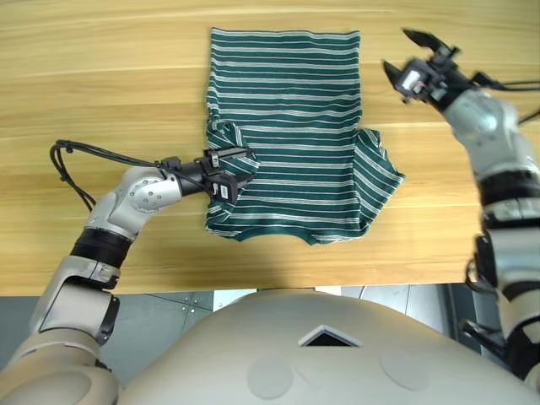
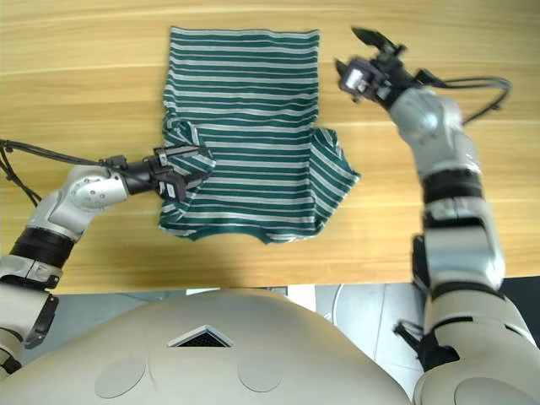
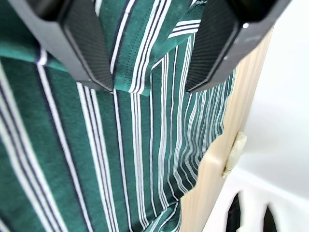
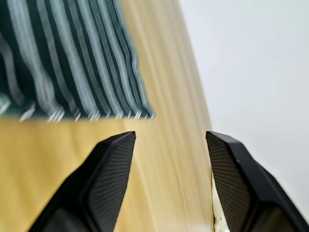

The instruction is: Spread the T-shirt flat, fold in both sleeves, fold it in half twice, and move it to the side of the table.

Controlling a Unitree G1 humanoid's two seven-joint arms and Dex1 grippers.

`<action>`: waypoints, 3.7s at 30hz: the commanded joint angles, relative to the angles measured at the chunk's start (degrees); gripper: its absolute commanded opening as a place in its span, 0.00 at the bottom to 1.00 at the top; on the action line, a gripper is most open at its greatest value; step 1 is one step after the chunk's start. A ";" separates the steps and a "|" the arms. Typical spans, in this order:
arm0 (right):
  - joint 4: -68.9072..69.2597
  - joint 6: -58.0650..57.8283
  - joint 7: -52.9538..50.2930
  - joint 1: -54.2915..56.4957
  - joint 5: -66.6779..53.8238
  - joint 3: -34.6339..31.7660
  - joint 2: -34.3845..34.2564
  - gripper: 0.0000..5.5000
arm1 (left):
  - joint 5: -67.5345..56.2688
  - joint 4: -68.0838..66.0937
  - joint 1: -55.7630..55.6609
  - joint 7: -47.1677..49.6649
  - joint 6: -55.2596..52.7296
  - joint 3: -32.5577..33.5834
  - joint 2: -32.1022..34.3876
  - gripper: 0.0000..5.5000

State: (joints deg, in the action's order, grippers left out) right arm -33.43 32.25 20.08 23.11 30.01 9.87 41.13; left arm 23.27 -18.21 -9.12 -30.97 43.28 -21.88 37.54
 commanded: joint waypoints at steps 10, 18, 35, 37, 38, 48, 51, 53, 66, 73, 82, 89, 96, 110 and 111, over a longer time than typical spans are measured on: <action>38.26 -1.18 17.52 -41.03 -8.59 -8.88 20.09 0.49 | 3.15 -2.03 -1.43 4.10 -0.44 0.25 -0.82 0.88; 34.93 -3.68 16.12 -38.82 -5.03 -6.26 16.68 0.49 | 3.66 -2.95 -2.11 5.22 0.07 -0.12 -0.67 0.98; 30.92 -5.31 13.74 -33.80 -2.62 -1.76 14.23 0.17 | 4.03 -3.04 -2.20 5.97 0.81 -0.09 -0.86 0.98; 30.64 -5.41 13.63 -33.03 -2.45 -1.00 13.80 0.10 | 4.06 -3.05 -2.17 6.04 0.86 -0.10 -0.89 0.98; 30.50 -5.45 13.61 -32.59 -2.37 -0.68 13.57 0.06 | 4.07 -3.07 -2.17 6.09 0.87 -0.09 -0.91 0.98; 30.38 -5.18 12.04 -31.40 -3.20 -1.20 13.50 0.00 | 4.33 -3.34 -2.29 6.62 0.84 -0.31 -1.37 0.98; 31.77 -4.83 10.68 -31.46 -4.46 -3.19 13.67 0.00 | 4.47 -3.55 -2.41 6.82 0.96 -0.37 -1.48 0.98; 32.94 -4.31 10.41 -31.57 -5.43 -4.10 13.79 0.00 | 4.53 -3.65 -2.46 6.95 1.03 -0.36 -1.55 0.98; 40.22 -0.34 14.63 -31.81 -9.83 -1.56 12.25 0.00 | 4.60 -3.88 -2.50 7.23 1.27 -0.42 -1.55 0.98; 40.50 -1.84 16.45 -25.48 -7.42 4.70 6.18 0.00 | 4.45 -3.71 -2.49 7.06 1.18 -0.50 -1.70 0.98; 38.18 -8.23 12.88 -19.64 2.41 8.63 -1.54 0.00 | 4.35 -3.38 -2.28 6.88 0.91 -0.67 -2.12 0.98; 38.04 -8.16 13.28 -19.36 4.01 11.53 -3.01 0.00 | 4.45 -3.56 -2.47 6.93 1.00 -0.80 -2.33 0.98; 36.22 -9.16 13.33 -17.56 4.05 13.18 -5.04 0.00 | 4.18 -3.59 -2.58 6.62 1.12 -0.91 -2.23 0.98; 33.72 -11.15 14.88 -15.86 0.55 13.82 -7.69 0.23 | 3.00 -3.40 -2.30 5.65 1.24 -1.24 -2.57 0.98; 33.95 -11.33 15.07 -15.88 -0.18 13.72 -7.87 0.25 | 2.50 -3.44 -2.25 5.33 1.35 -1.26 -2.61 0.98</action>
State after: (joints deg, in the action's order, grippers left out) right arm 0.19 21.54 34.12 6.55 31.98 23.69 33.99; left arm 26.04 -21.38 -11.53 -24.17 44.84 -22.11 35.20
